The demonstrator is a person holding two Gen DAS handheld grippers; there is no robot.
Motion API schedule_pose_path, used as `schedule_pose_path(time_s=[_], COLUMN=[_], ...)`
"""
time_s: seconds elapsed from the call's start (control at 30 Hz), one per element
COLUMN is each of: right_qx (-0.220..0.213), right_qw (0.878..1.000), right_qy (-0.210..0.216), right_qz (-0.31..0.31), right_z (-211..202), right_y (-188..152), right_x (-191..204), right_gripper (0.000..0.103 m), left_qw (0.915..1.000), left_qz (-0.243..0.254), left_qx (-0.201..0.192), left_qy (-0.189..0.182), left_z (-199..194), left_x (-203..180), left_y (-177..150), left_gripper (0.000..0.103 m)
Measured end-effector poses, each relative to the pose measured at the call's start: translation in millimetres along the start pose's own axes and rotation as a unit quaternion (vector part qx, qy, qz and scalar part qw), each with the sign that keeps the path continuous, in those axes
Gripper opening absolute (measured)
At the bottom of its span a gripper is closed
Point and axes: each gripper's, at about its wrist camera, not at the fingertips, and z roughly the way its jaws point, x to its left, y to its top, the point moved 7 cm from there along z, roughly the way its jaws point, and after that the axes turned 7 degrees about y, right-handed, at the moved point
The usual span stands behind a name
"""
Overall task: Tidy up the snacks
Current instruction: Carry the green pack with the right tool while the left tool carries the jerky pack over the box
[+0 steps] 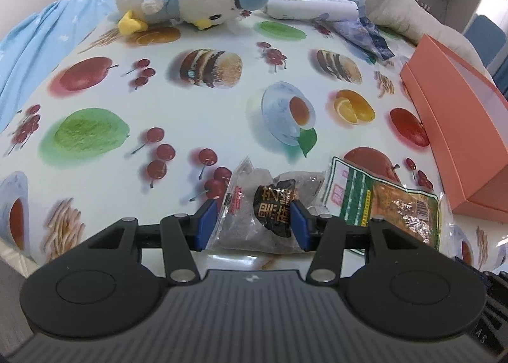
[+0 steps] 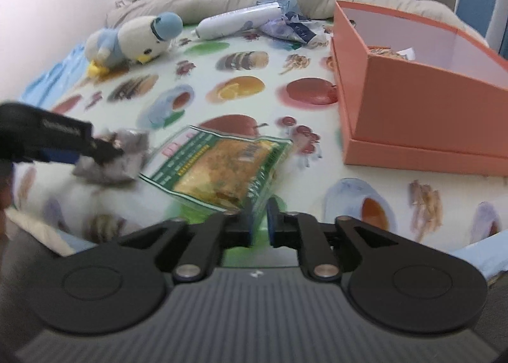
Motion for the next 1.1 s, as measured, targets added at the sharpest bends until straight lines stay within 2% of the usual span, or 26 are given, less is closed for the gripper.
schedule_pose_path(time_s=[0.03, 0.07, 0.1, 0.2, 0.27, 0.37, 0.5, 0.63, 0.73, 0.8, 0.93, 1.03, 1.1], right_qx=[-0.002, -0.011, -0.027, -0.039, -0.043, -0.033, -0.023, -0.021, 0.011, 0.017, 0.022, 0.013, 0.01], right_qw=[1.0, 1.0, 1.0, 0.999, 0.999, 0.999, 0.998, 0.998, 0.999, 1.0, 0.999, 0.999, 0.999], right_qy=[-0.003, -0.006, -0.005, -0.008, 0.006, 0.025, 0.034, 0.003, -0.016, 0.005, 0.026, 0.029, 0.027], right_qz=[-0.002, -0.004, -0.008, -0.021, -0.018, -0.031, -0.055, -0.063, -0.031, -0.001, 0.0, -0.017, -0.019], right_z=[-2, -4, -7, -9, -9, -1, 15, 34, 53, 57, 61, 58, 55], right_y=[-1, 0, 1, 4, 9, 14, 19, 26, 26, 26, 18, 14, 15], right_x=[-3, -5, -7, -10, -10, -4, 6, 5, -5, -8, -2, 5, 6], right_gripper=[0.047, 0.066, 0.074, 0.074, 0.076, 0.083, 0.083, 0.083, 0.083, 0.083, 0.082, 0.072, 0.06], left_qw=[1.0, 1.0, 1.0, 0.9999, 0.9998, 0.9996, 0.9992, 0.9989, 0.9988, 0.9987, 0.998, 0.9982, 0.9981], left_qz=[-0.001, -0.002, -0.003, -0.011, -0.014, -0.023, -0.033, -0.038, -0.04, -0.042, -0.052, -0.048, -0.047], left_qx=[-0.001, -0.001, -0.003, -0.003, -0.005, -0.007, -0.009, -0.011, -0.011, -0.012, -0.011, -0.013, -0.013], left_qy=[0.0, 0.0, -0.002, -0.008, -0.01, -0.016, -0.021, -0.024, -0.026, -0.027, -0.035, -0.035, -0.037], left_z=[-1, -2, -2, -2, -2, -2, -3, -2, 0, 1, 5, 6, 7], left_x=[1, 2, 2, 5, 6, 8, 11, 12, 13, 14, 15, 13, 12], left_y=[0, -1, -2, -6, -10, -12, -15, -17, -19, -19, -20, -19, -19], left_gripper=[0.056, 0.056, 0.056, 0.056, 0.055, 0.055, 0.054, 0.054, 0.054, 0.054, 0.054, 0.054, 0.053])
